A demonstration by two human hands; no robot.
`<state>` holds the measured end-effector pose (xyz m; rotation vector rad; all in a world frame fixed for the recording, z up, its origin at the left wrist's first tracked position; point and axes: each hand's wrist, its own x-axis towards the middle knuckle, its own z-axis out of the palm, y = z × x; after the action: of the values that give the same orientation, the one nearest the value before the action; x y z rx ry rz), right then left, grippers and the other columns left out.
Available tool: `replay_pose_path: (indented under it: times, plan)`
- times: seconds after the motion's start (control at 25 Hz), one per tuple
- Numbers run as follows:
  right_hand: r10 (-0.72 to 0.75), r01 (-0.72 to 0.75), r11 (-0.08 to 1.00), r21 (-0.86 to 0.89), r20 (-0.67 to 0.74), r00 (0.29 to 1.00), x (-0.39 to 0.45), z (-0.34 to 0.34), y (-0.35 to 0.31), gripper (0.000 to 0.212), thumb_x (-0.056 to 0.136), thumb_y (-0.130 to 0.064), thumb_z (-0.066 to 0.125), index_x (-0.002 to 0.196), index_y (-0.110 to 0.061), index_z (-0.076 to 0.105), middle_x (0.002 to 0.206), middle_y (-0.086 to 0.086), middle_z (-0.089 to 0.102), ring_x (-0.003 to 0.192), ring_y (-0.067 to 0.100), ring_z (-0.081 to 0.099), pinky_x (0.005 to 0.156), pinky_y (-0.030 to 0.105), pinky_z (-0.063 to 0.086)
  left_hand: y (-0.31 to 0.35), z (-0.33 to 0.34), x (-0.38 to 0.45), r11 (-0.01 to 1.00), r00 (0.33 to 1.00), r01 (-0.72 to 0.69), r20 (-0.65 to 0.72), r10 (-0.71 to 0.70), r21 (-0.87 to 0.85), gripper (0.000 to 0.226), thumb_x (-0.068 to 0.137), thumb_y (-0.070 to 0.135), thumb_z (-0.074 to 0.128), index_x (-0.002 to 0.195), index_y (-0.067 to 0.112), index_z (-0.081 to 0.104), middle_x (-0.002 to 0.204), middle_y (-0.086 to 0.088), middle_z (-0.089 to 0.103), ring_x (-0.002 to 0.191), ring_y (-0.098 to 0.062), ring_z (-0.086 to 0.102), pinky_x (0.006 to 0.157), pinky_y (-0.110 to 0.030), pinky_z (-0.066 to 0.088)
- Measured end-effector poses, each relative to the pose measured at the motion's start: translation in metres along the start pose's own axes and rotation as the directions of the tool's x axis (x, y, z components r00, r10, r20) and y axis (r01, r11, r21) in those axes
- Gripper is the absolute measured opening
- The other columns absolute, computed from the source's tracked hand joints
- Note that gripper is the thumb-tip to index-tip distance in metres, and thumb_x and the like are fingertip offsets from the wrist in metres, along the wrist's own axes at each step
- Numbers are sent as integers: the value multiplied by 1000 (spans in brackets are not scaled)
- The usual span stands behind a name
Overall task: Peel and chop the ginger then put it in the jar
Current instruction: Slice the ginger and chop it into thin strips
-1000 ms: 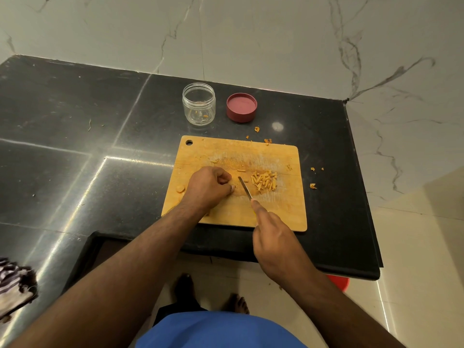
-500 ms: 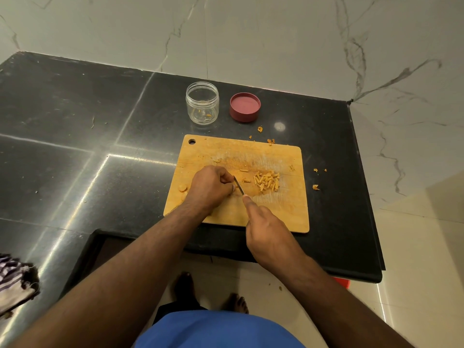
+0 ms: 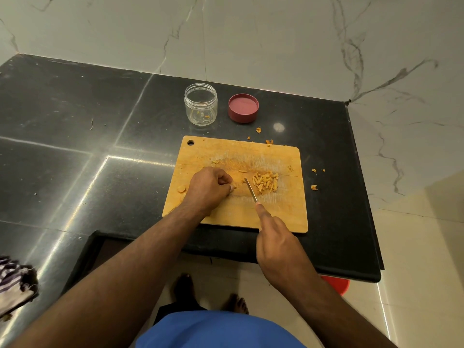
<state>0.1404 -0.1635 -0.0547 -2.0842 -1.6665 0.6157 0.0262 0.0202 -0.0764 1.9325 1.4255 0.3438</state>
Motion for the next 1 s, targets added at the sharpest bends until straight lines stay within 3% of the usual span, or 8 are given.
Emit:
replay_pose_path:
  times: [0.12,0.4,0.64,0.72,0.84,0.92,1.0]
  plan:
    - [-49,49,996,68,-1,999,4,0,0,57,103,-18,38,156,-27,19,96,-7,45,67,15,47,60,33,46,-1,0,-1,1000,1000,-4,-8,4,0,22,89,21,73,110,17,74,102,5,71,90,-6,60,71,-19,43]
    - [-114,116,990,74,-31,993,15,6,-1,51,101,-14,41,151,-20,31,120,1,55,89,14,57,78,33,51,-1,0,-1,1000,1000,-3,-16,3,3,15,88,22,73,102,19,76,94,8,68,82,-5,57,60,-14,38]
    - [-91,87,994,-63,-70,993,18,2,3,50,101,-14,33,151,-18,31,113,6,55,70,17,56,62,37,52,-2,0,0,1000,1000,-18,-18,18,0,15,87,22,74,102,18,76,93,8,68,81,-4,57,60,-15,38]
    - [-89,87,996,-29,-82,993,20,0,5,50,101,-14,33,151,-17,31,123,8,55,89,20,60,76,37,54,-2,0,0,1000,1000,-14,-13,14,-4,15,88,22,74,102,18,76,96,6,70,83,-6,58,61,-16,40]
    - [-49,43,987,157,30,998,21,-2,0,50,103,-17,36,153,-21,29,146,1,46,125,14,50,102,29,44,-3,1,0,1000,1000,-15,-14,15,-2,13,88,21,73,101,18,76,96,5,70,84,-6,59,60,-16,39]
    - [-39,28,981,191,53,998,22,-1,-3,50,104,-18,37,153,-22,29,149,0,45,125,13,50,99,23,41,-3,1,0,1000,1000,-12,-16,12,-3,12,88,20,73,99,18,76,96,5,71,83,-6,59,59,-16,38]
    - [-4,-4,987,162,45,999,23,-2,-2,50,103,-16,37,152,-20,28,146,3,47,121,16,52,96,25,42,-4,2,1,1000,1000,-13,-9,13,-3,11,88,20,73,98,19,76,96,6,71,83,-6,60,60,-16,39]
